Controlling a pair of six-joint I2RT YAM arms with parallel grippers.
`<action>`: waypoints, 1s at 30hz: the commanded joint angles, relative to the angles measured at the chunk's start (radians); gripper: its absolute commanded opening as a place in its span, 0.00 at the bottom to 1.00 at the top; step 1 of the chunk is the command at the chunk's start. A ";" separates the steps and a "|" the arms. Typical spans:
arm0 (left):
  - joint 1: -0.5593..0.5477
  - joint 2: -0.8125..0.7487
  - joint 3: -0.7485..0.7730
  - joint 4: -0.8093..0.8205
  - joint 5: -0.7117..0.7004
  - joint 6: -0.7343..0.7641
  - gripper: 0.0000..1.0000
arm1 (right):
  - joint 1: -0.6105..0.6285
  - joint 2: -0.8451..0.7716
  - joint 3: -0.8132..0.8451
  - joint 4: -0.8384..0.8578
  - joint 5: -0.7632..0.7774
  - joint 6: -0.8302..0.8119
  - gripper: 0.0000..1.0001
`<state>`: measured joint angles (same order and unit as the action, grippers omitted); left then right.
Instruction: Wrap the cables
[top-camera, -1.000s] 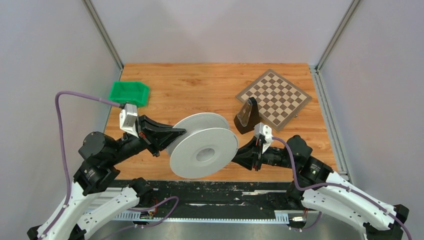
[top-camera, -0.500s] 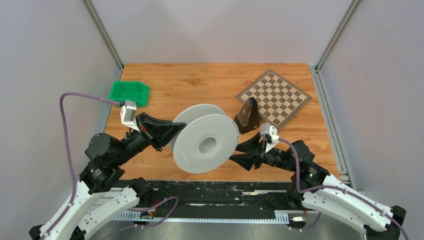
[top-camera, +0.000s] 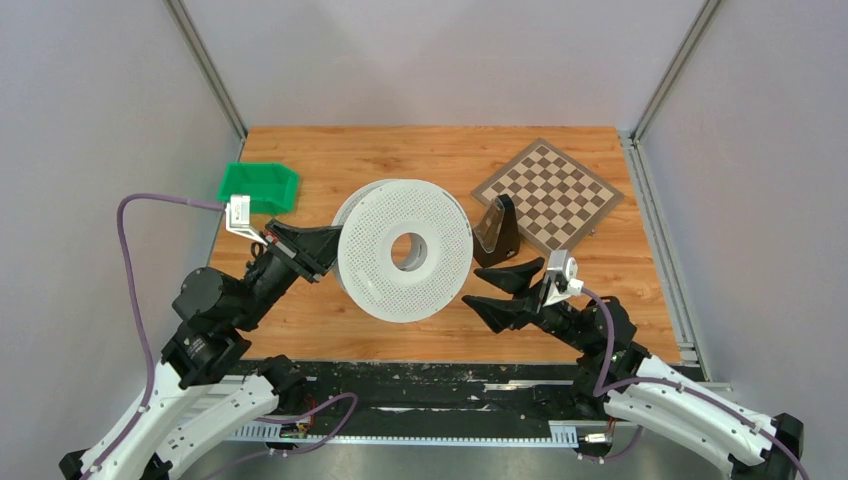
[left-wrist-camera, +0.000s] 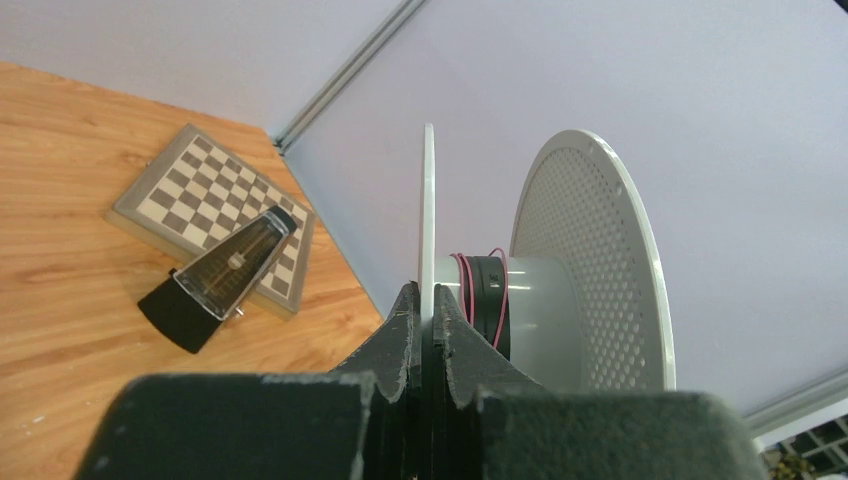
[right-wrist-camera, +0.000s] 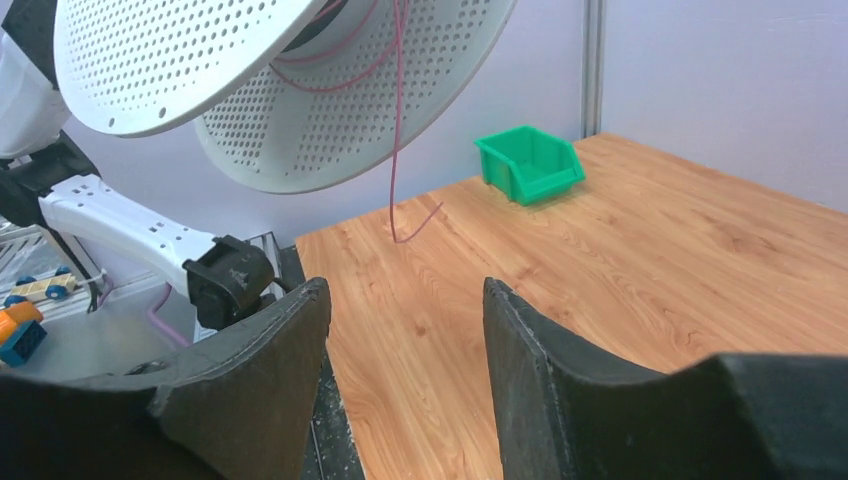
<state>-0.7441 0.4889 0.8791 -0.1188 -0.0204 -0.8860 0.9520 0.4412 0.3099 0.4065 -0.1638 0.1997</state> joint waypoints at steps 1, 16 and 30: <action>-0.001 0.010 0.037 0.054 -0.081 -0.131 0.00 | -0.002 0.067 0.044 0.133 0.011 0.001 0.56; -0.001 0.020 0.014 0.021 -0.118 -0.254 0.00 | -0.002 0.252 0.079 0.254 0.003 0.037 0.49; 0.000 0.020 -0.036 0.073 -0.141 -0.294 0.00 | -0.002 0.221 0.098 0.301 -0.118 0.304 0.00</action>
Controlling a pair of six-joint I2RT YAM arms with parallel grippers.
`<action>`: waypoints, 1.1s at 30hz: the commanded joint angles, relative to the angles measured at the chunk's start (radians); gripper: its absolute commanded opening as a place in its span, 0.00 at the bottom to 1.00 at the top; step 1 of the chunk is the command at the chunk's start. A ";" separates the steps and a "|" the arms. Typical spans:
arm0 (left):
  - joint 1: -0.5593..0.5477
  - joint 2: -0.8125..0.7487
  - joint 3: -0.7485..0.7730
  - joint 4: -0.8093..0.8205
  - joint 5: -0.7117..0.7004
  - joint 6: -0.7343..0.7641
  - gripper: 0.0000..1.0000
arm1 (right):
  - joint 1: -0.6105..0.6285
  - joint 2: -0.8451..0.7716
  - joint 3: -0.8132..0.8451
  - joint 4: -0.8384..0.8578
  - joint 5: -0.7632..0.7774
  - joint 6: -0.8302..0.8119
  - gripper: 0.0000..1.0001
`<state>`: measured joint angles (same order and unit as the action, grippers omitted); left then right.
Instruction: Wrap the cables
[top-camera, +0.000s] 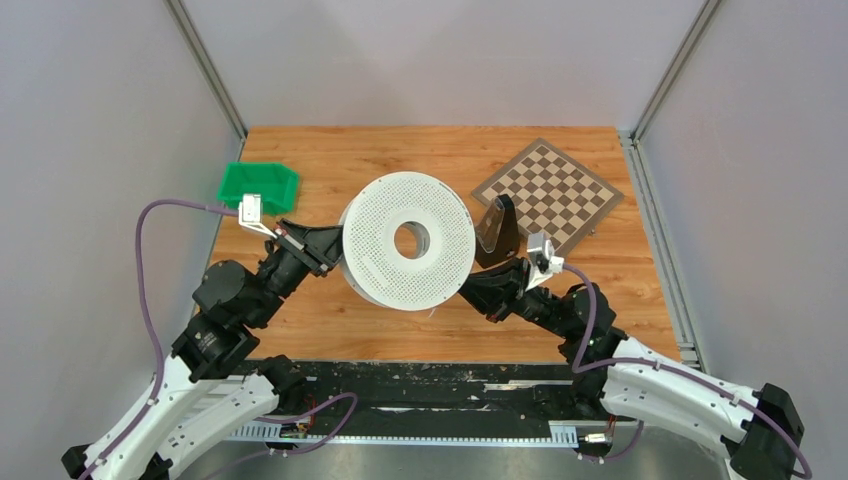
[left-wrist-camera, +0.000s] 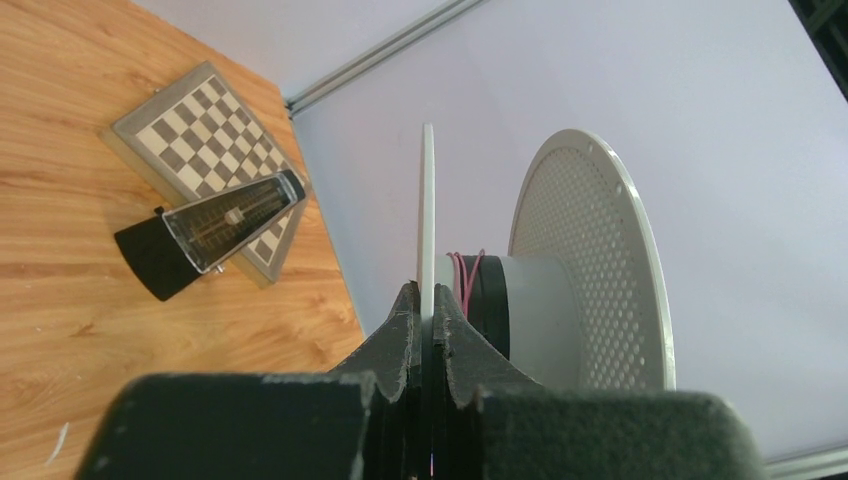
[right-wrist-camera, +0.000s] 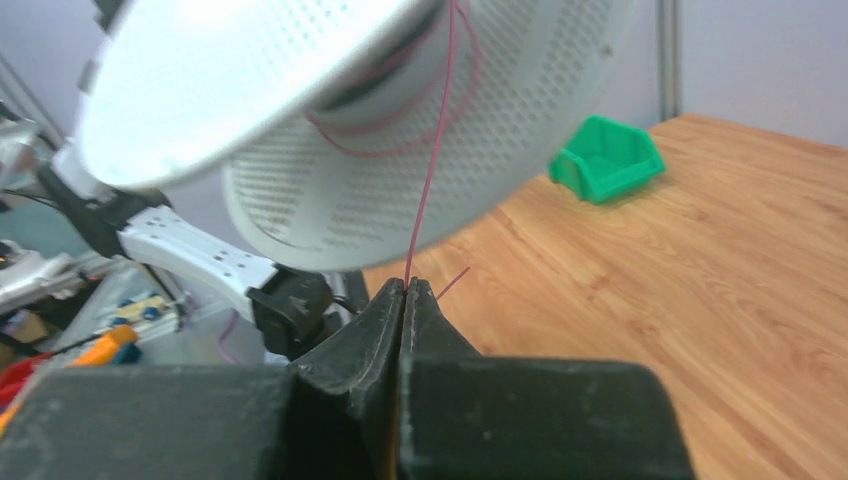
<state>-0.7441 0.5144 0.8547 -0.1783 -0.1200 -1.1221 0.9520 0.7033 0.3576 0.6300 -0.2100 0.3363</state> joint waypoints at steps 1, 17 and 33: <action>-0.001 -0.003 -0.015 0.136 -0.046 -0.060 0.00 | -0.002 -0.052 0.048 0.093 -0.074 0.208 0.00; -0.001 -0.006 -0.057 0.218 -0.092 -0.071 0.00 | -0.002 0.022 0.054 0.216 -0.112 0.590 0.00; -0.001 -0.004 -0.097 0.281 -0.095 -0.151 0.00 | 0.000 0.066 -0.004 0.334 0.069 0.674 0.00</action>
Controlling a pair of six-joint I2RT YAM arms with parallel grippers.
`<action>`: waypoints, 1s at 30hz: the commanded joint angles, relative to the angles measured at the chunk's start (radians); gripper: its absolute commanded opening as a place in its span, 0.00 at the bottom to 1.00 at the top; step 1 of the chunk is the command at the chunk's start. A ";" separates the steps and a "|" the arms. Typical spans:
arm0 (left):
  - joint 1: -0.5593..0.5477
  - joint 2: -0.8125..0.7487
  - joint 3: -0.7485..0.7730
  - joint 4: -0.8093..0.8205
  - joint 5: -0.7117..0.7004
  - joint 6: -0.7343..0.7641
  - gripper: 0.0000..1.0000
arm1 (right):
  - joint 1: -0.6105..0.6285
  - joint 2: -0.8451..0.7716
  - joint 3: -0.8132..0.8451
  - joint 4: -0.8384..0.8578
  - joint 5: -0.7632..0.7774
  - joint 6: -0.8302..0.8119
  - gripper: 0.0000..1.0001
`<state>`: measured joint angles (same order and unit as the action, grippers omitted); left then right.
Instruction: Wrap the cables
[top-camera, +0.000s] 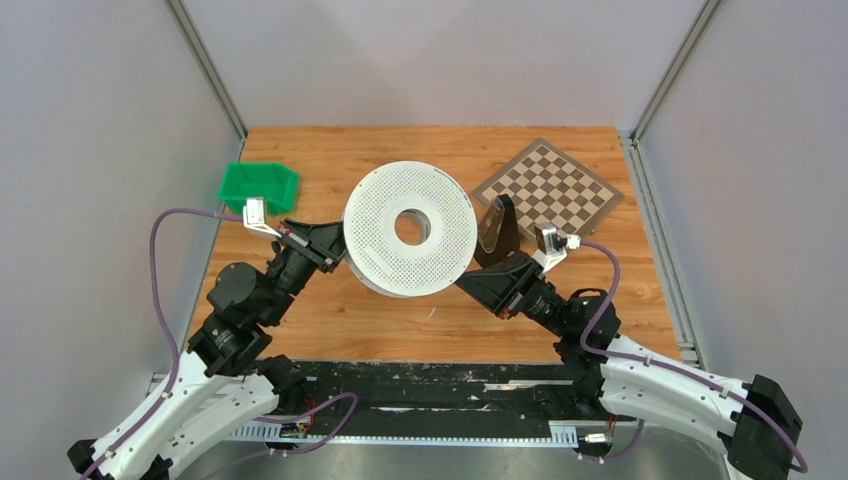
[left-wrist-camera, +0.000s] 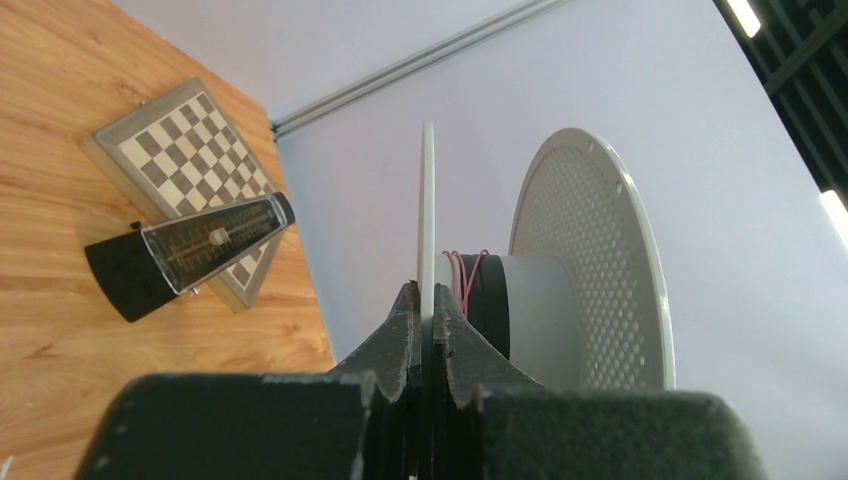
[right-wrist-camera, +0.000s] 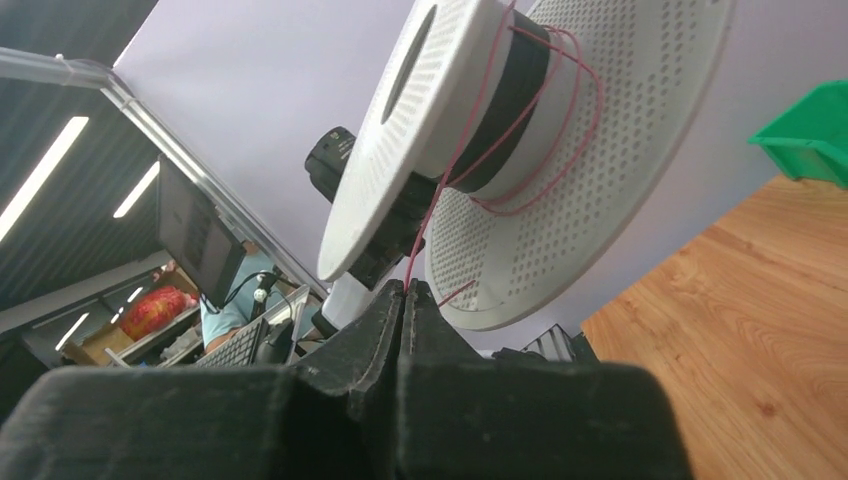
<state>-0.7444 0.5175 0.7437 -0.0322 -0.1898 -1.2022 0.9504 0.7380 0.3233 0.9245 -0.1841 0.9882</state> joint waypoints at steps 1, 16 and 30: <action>-0.001 -0.004 0.014 0.137 -0.025 -0.072 0.00 | 0.002 0.047 0.037 0.040 0.043 0.028 0.00; -0.001 -0.005 -0.015 0.133 -0.074 -0.021 0.00 | 0.021 0.126 0.101 -0.057 0.125 0.101 0.00; -0.002 -0.004 -0.082 0.225 -0.104 -0.060 0.00 | 0.070 0.287 0.144 -0.084 0.222 0.197 0.00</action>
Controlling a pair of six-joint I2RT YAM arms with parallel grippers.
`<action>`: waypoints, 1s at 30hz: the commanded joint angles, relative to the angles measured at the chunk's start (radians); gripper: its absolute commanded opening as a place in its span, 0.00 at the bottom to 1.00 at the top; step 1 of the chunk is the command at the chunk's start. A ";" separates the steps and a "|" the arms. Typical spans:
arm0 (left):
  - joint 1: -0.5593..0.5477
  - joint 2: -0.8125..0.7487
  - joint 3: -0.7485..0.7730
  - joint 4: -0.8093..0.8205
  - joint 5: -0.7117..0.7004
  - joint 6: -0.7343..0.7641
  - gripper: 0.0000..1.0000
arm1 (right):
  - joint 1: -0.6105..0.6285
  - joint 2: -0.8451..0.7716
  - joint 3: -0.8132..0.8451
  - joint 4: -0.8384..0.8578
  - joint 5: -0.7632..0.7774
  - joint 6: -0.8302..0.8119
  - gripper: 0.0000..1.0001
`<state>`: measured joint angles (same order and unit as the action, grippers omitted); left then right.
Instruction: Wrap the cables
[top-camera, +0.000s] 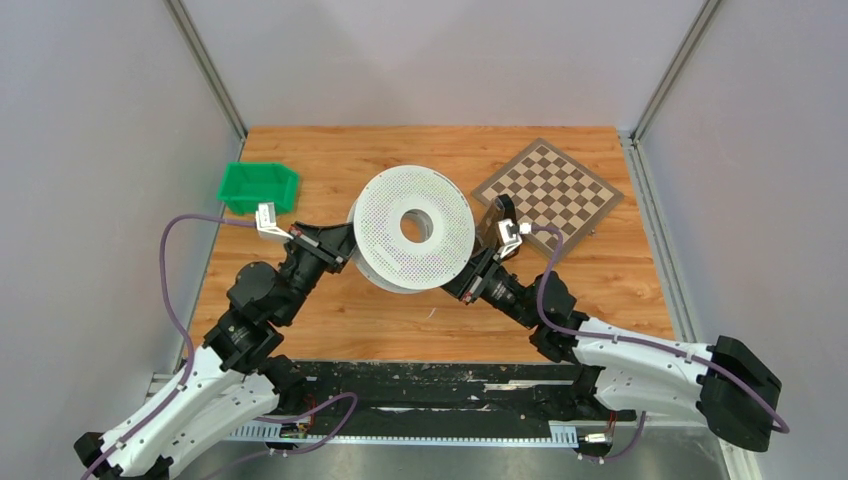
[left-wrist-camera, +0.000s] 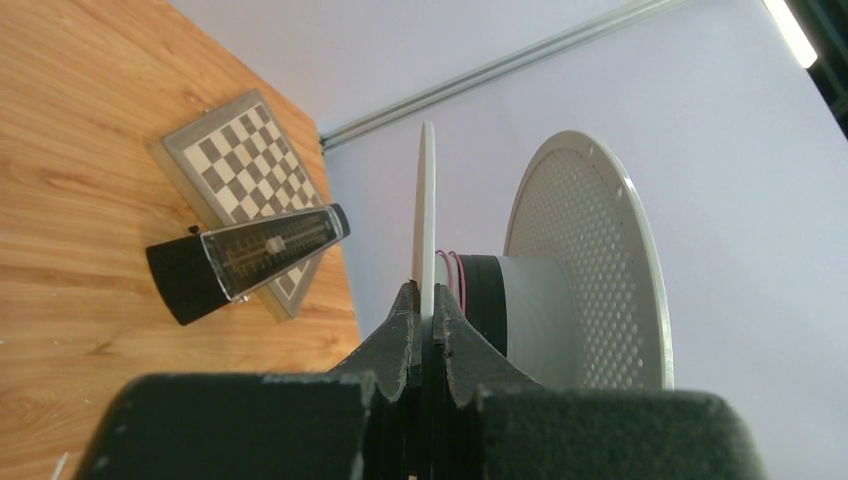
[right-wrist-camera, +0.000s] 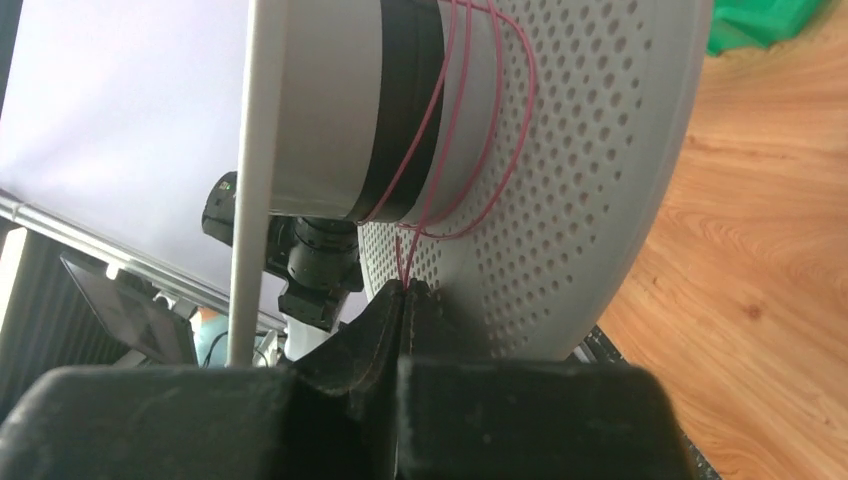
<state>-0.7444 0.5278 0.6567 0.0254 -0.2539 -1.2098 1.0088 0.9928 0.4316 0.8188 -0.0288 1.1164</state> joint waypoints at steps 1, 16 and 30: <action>-0.001 -0.022 -0.010 0.190 -0.047 -0.063 0.00 | 0.012 0.042 0.030 0.039 0.082 0.083 0.00; 0.000 -0.037 -0.068 0.238 -0.080 -0.091 0.00 | 0.012 0.150 0.035 0.085 0.171 0.185 0.00; -0.001 -0.066 -0.091 0.231 -0.123 -0.097 0.00 | 0.014 0.159 -0.004 0.015 0.211 0.240 0.10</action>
<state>-0.7418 0.4992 0.5411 0.0937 -0.3508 -1.2297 1.0183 1.1690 0.4366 0.8970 0.1387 1.3346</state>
